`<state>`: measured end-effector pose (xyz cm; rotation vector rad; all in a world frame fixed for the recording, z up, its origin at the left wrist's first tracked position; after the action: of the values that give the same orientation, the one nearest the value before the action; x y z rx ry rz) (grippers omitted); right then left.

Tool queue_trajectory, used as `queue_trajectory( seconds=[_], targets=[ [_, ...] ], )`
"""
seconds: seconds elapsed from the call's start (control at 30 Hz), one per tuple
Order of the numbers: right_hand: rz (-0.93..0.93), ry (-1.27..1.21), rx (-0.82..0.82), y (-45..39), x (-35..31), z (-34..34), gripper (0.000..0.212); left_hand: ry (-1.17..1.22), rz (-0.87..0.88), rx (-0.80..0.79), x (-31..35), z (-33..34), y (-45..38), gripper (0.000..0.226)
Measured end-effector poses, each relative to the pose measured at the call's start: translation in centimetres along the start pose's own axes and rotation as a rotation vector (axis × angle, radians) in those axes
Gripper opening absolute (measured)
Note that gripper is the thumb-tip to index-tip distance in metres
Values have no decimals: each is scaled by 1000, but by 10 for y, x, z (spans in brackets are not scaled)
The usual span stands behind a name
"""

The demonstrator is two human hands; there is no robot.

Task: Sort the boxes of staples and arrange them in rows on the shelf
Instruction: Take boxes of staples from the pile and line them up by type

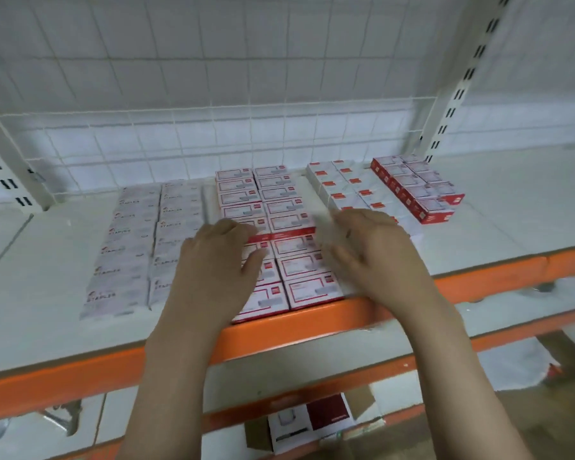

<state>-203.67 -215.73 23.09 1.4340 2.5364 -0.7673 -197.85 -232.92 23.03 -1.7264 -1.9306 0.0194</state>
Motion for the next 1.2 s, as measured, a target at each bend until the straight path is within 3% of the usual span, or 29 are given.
queue_trajectory(
  seconds=[0.43,0.7,0.97,1.2],
  targets=[
    [319,54,145,97,234,-132,44,52,267,-162,256,129,-26,37],
    [438,80,155,163,356,-204,45,83,450,-235,411,200,-21,31],
    [552,87,175,198,440,-236,49,94,567,-284,512,250,-28,29],
    [568,112,150,180,503,-247,46,50,590,-290,556,291,-67,33]
  ],
)
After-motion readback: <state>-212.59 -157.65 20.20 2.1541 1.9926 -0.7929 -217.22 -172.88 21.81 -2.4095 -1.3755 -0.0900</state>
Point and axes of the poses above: each hand's wrist, its own y-axis away from the middle knuckle, its own z-axis out of the palm, x = y × z, the point moved 8 cm from there along -y, towards the middle knuckle, and after that the axes turned 1 degree about -y, right-handed, at the moved point
